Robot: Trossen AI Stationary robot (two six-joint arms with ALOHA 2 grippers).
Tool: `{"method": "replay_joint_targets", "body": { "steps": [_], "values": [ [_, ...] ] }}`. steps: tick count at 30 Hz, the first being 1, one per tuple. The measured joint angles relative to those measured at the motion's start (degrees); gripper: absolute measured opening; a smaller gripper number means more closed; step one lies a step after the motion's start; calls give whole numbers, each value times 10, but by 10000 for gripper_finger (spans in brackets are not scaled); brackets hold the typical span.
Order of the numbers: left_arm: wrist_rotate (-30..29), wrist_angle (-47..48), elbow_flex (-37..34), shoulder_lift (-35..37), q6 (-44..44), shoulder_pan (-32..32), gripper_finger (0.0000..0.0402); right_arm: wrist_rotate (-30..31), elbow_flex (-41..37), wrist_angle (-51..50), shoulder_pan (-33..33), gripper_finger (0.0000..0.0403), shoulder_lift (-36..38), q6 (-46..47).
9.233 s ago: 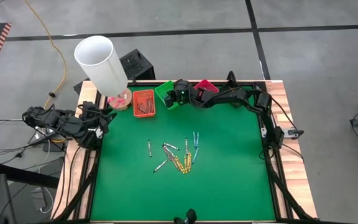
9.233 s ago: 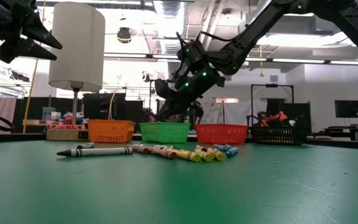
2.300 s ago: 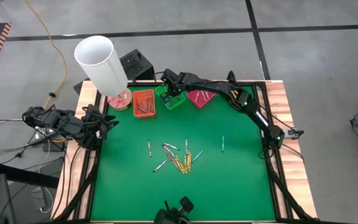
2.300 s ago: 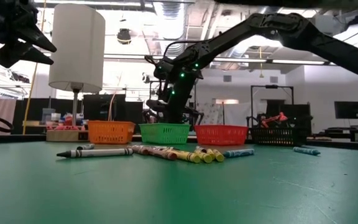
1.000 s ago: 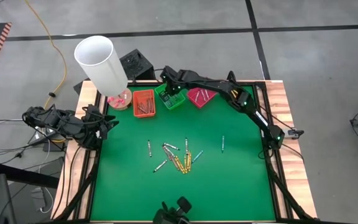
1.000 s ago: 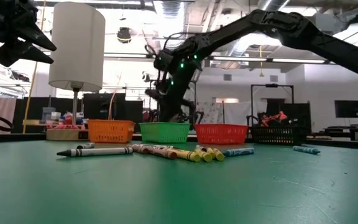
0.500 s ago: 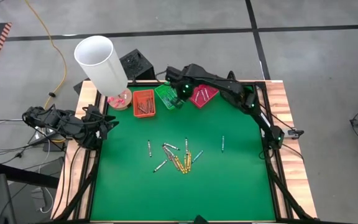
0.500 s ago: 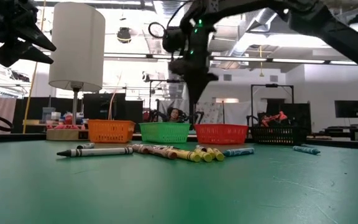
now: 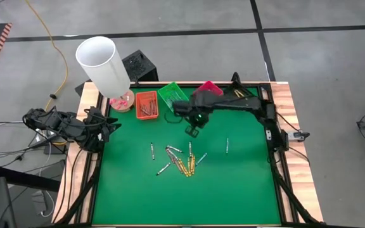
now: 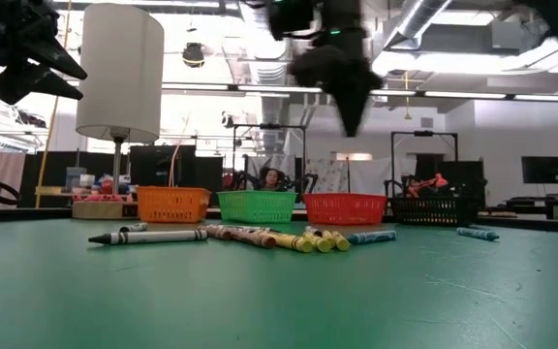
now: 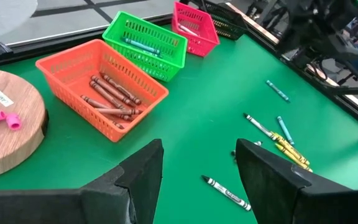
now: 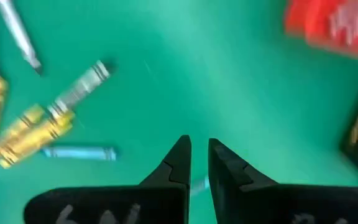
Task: Sort crayons
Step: Put the blue/green crayon into the green bin
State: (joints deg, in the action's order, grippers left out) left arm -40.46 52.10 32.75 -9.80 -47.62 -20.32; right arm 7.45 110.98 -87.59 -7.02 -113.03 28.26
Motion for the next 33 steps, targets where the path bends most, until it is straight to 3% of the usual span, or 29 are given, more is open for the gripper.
{"method": "replay_joint_targets", "body": {
  "steps": [3, 10, 16, 21, 33],
  "values": [
    [4, 0, 0, 0, 0, 0, 192, 2, -122, 17, 27, 49, 76, 84],
    [8, 0, 0, 0, 0, 0, 192, 17, -419, 192, 105, 49, 240, 324],
    [1, 0, 0, 0, 0, 0, 192, 16, -591, 346, 150, 57, 311, 439],
    [-3, -1, 0, 0, 0, 0, 192, 3, -640, 420, 159, 82, 323, 444],
    [1, -1, 0, 0, -5, 0, 192, 33, -644, 414, 138, 153, 317, 471]
  ]
}}
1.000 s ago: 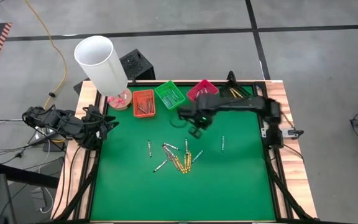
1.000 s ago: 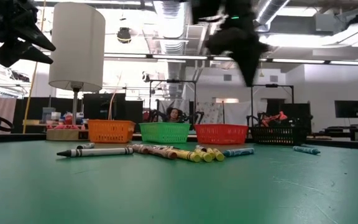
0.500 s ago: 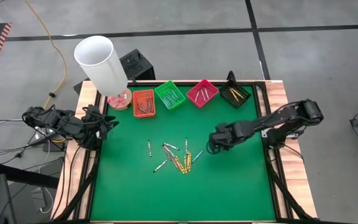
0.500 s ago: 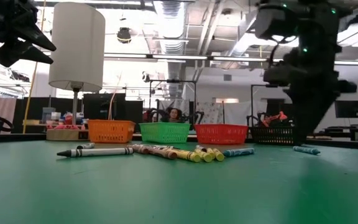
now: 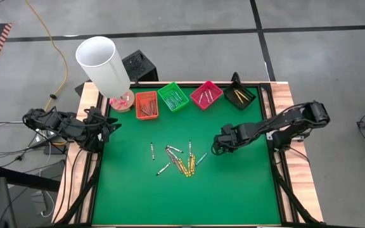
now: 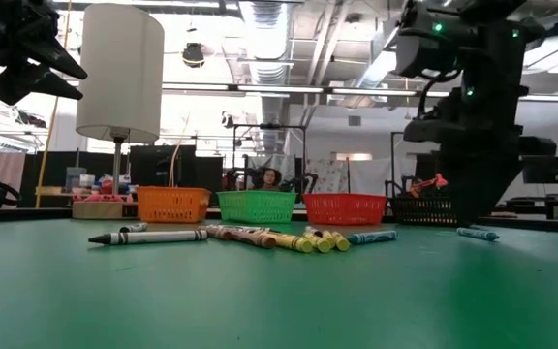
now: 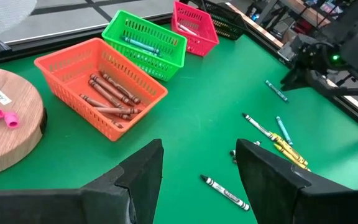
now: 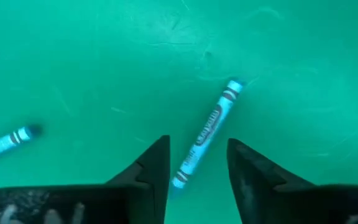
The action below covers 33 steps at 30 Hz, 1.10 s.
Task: Sort crayons
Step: Put the blue/green crayon into the green bin
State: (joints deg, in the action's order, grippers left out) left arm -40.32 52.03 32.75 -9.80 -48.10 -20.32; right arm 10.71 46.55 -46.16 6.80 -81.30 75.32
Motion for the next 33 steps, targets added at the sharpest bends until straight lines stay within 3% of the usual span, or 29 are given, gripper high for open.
{"method": "replay_joint_targets", "body": {
  "steps": [15, 33],
  "values": [
    [0, 0, 0, 0, 0, 0, 192, -8, -16, 53, -7, 148, -76, 15],
    [0, 0, 0, 0, 0, 0, 192, -30, -17, 52, -8, 39, -79, 27]
  ]
}}
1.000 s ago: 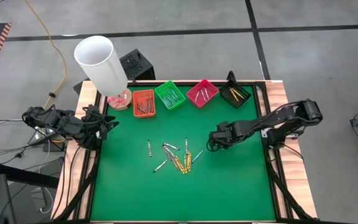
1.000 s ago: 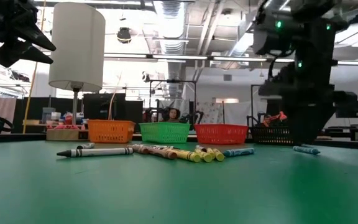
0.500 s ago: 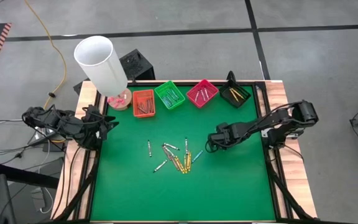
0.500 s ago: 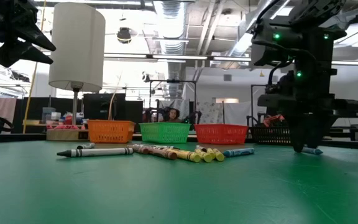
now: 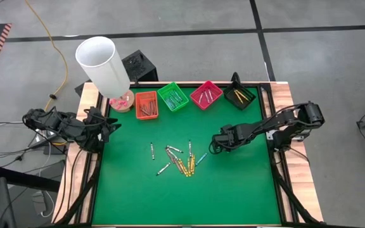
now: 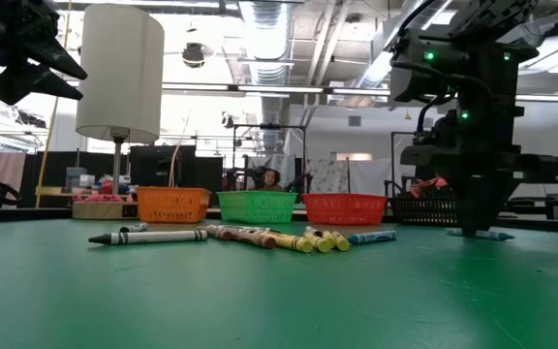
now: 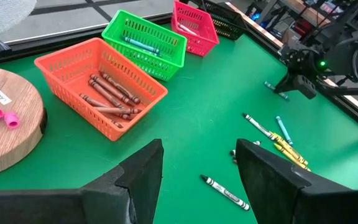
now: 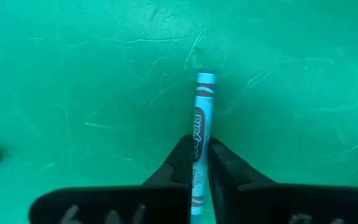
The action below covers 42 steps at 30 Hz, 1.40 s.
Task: Sort crayons
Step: Put the blue/green crayon into the green bin
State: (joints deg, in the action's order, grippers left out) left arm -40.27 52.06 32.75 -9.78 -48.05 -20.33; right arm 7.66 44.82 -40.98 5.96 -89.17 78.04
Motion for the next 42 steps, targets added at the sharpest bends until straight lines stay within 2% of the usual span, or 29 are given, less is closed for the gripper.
{"method": "replay_joint_targets", "body": {
  "steps": [6, 23, 31, 37, 42],
  "values": [
    [0, 0, 0, 0, 0, 0, 192, 0, 16, -9, 0, 5, -1, -22],
    [0, 0, 0, 0, 0, 0, 192, 13, 99, -11, -36, 1, -3, -124],
    [0, 0, 0, 0, 0, 0, 192, 28, 135, 57, -83, 0, -6, -208],
    [0, 0, 0, 0, 0, 0, 192, 29, 189, 103, -124, 0, -47, -295],
    [5, 0, 0, 0, 0, 0, 192, 29, 280, 98, -151, 0, -122, -384]
  ]
}}
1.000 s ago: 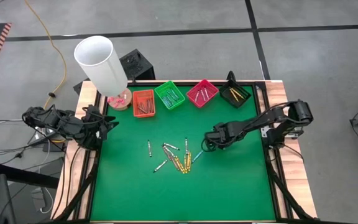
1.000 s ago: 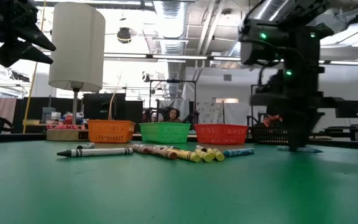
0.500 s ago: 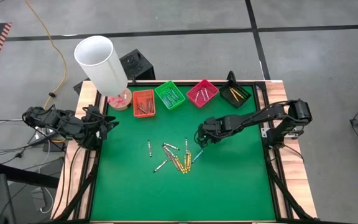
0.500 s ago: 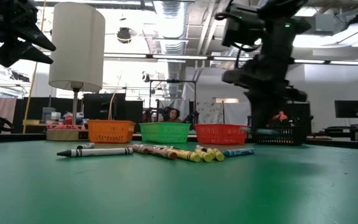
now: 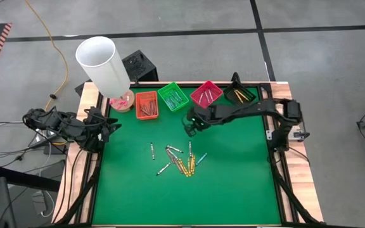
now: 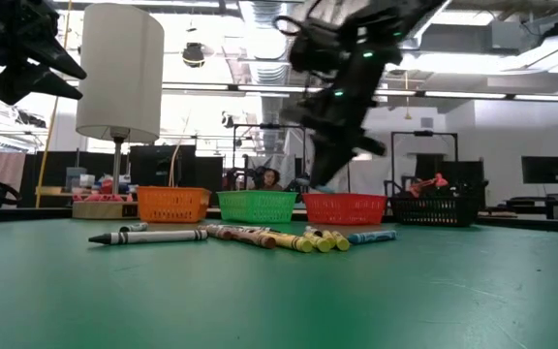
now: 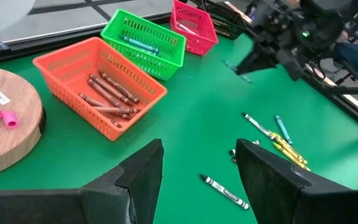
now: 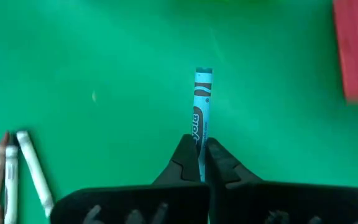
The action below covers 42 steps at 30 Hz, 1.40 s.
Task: Sort crayons
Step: Put the blue/green crayon into the green bin
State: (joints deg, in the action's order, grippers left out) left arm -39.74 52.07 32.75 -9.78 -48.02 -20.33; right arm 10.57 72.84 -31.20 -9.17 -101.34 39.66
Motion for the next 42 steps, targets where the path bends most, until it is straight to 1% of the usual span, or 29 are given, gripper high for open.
{"method": "replay_joint_targets", "body": {
  "steps": [3, 11, 14, 18, 22, 29, 35, 40, 42],
  "values": [
    [3, 0, 0, 0, 0, 0, 192, 0, 71, -6, -13, 0, -45, -52],
    [5, 0, 0, 0, 4, 0, 192, -1, 267, -71, -55, 0, -149, -163],
    [5, 0, 0, 0, 1, 0, 192, -3, 325, -84, -70, 0, -181, -187],
    [5, 0, 0, 0, 5, 0, 192, -4, 377, -91, -87, 0, -216, -205],
    [5, 0, 0, 0, 8, 0, 192, -4, 403, -91, -107, 0, -243, -209],
    [5, 0, 0, 0, 8, 0, 192, -4, 404, -81, -142, 0, -274, -207],
    [5, 0, 0, 0, 8, 0, 192, -6, 404, -55, -159, 0, -275, -207],
    [5, 0, 0, 0, 8, 0, 192, -34, 404, -45, -168, 0, -275, -199],
    [5, 0, 0, 0, 8, 0, 192, -35, 400, -37, -169, 0, -275, -198]
  ]
}}
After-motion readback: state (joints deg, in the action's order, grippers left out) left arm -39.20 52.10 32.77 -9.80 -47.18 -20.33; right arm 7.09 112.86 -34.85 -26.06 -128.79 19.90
